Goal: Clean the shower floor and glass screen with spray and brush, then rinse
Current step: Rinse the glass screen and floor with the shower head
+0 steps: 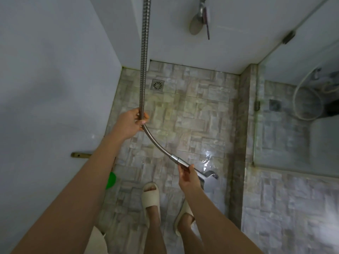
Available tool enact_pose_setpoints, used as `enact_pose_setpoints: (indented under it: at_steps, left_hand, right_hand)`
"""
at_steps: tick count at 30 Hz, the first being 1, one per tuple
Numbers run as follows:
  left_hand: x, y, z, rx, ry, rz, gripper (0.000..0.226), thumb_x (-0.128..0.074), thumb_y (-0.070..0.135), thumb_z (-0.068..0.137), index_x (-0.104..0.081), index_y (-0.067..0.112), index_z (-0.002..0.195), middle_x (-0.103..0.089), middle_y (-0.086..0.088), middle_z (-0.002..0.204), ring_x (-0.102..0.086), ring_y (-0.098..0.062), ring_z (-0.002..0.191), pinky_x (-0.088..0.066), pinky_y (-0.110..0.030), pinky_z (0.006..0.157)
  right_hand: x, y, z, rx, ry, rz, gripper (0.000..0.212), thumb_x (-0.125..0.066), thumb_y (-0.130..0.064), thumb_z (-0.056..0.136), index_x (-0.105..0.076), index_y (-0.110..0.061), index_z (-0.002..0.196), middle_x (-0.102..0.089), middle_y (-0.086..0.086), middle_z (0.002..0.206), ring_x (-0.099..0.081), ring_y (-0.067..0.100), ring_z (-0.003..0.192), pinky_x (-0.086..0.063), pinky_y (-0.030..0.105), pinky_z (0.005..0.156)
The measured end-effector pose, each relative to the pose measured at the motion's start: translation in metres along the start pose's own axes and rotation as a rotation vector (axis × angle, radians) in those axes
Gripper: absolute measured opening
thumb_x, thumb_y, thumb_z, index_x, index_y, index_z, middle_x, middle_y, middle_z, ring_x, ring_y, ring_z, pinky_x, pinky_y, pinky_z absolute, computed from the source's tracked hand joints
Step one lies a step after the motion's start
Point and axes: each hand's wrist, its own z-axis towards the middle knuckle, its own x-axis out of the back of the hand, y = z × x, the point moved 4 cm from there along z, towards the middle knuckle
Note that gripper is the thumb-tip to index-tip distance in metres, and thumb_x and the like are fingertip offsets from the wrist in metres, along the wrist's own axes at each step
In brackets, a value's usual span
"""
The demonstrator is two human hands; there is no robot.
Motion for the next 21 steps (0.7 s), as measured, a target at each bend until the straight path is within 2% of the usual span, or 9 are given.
enact_pose_setpoints:
  at_steps: [2,4,6,8,11,14,16,19,21]
  left_hand:
    - [0.000,0.002,-0.003,-0.018,0.007,0.011,0.015,-0.060,-0.003,0.092,-0.063,0.009,0.100,-0.066,-0.016,0.111,-0.065,-0.026,0.105,-0.058,-0.026,0.073]
    - [0.002,0.003,-0.002,-0.030,0.005,0.020,0.014,-0.060,-0.003,0.092,-0.063,0.009,0.099,-0.067,-0.018,0.111,-0.066,-0.026,0.104,-0.059,-0.031,0.077]
    - [0.003,0.003,-0.003,-0.038,0.002,0.026,0.013,-0.061,-0.002,0.092,-0.064,0.009,0.098,-0.068,-0.017,0.111,-0.067,-0.026,0.104,-0.060,-0.038,0.082]
    - [0.037,-0.010,0.016,-0.019,0.054,0.034,0.013,-0.062,-0.002,0.092,-0.065,0.009,0.098,-0.069,-0.015,0.109,-0.067,-0.024,0.102,-0.060,-0.041,0.084]
    - [0.038,-0.012,0.016,-0.019,0.039,0.024,0.013,-0.062,-0.002,0.091,-0.066,0.007,0.099,-0.069,-0.010,0.105,-0.067,-0.023,0.101,-0.060,-0.043,0.085]
    - [0.037,-0.016,0.015,-0.011,0.039,0.020,0.011,-0.062,-0.001,0.092,-0.066,0.006,0.099,-0.068,-0.008,0.102,-0.069,-0.021,0.095,-0.060,-0.038,0.082]
    - [0.040,-0.016,0.021,0.009,0.043,0.037,0.009,-0.062,0.003,0.093,-0.065,0.009,0.099,-0.070,-0.007,0.100,-0.073,-0.020,0.083,-0.060,-0.031,0.073]
    - [0.042,-0.014,0.026,0.049,0.064,0.026,0.008,-0.061,0.003,0.094,-0.063,0.007,0.100,-0.070,-0.006,0.094,-0.071,-0.009,0.065,-0.055,-0.017,0.056]
    - [0.041,-0.011,0.029,0.067,0.078,-0.097,0.009,-0.059,-0.002,0.094,-0.061,0.005,0.100,-0.067,-0.010,0.095,-0.071,-0.009,0.066,-0.057,-0.014,0.059]
  right_hand:
    - [-0.001,-0.002,0.004,-0.033,0.012,0.045,0.029,-0.059,-0.026,0.094,-0.061,-0.006,0.115,-0.072,0.005,0.103,-0.063,0.023,0.092,-0.058,0.033,0.047]
    - [-0.009,-0.006,0.004,-0.002,-0.030,0.028,0.023,-0.058,-0.021,0.095,-0.061,-0.003,0.109,-0.075,0.007,0.090,-0.062,0.023,0.097,-0.059,0.035,0.050]
    - [-0.015,-0.015,0.002,0.014,-0.067,0.059,0.017,-0.055,-0.019,0.096,-0.059,-0.002,0.096,-0.073,0.008,0.076,-0.061,0.023,0.091,-0.060,0.034,0.072]
    - [-0.058,-0.001,0.000,0.022,-0.061,0.020,0.017,-0.052,-0.015,0.097,-0.057,-0.003,0.087,-0.070,0.009,0.072,-0.061,0.024,0.088,-0.048,0.040,0.098]
    - [-0.070,-0.009,-0.002,0.040,-0.075,0.019,0.014,-0.051,-0.010,0.097,-0.054,-0.003,0.085,-0.069,0.008,0.057,-0.061,0.023,0.083,-0.042,0.046,0.101]
    - [-0.072,-0.014,0.003,0.047,-0.095,0.003,0.015,-0.051,-0.010,0.098,-0.054,-0.003,0.085,-0.070,0.009,0.062,-0.061,0.025,0.088,-0.047,0.047,0.096]
    - [-0.083,-0.019,0.002,0.071,-0.120,0.018,0.013,-0.050,-0.008,0.098,-0.054,-0.003,0.086,-0.069,0.011,0.069,-0.060,0.024,0.084,-0.051,0.049,0.089]
    - [-0.091,-0.025,0.005,0.088,-0.126,-0.006,0.010,-0.050,-0.005,0.097,-0.054,-0.003,0.087,-0.060,0.013,0.090,-0.061,0.028,0.080,-0.043,0.053,0.100]
    - [-0.096,-0.027,0.005,0.085,-0.139,-0.049,0.011,-0.051,-0.005,0.097,-0.054,-0.002,0.086,-0.060,0.013,0.090,-0.066,0.029,0.069,-0.045,0.051,0.099]
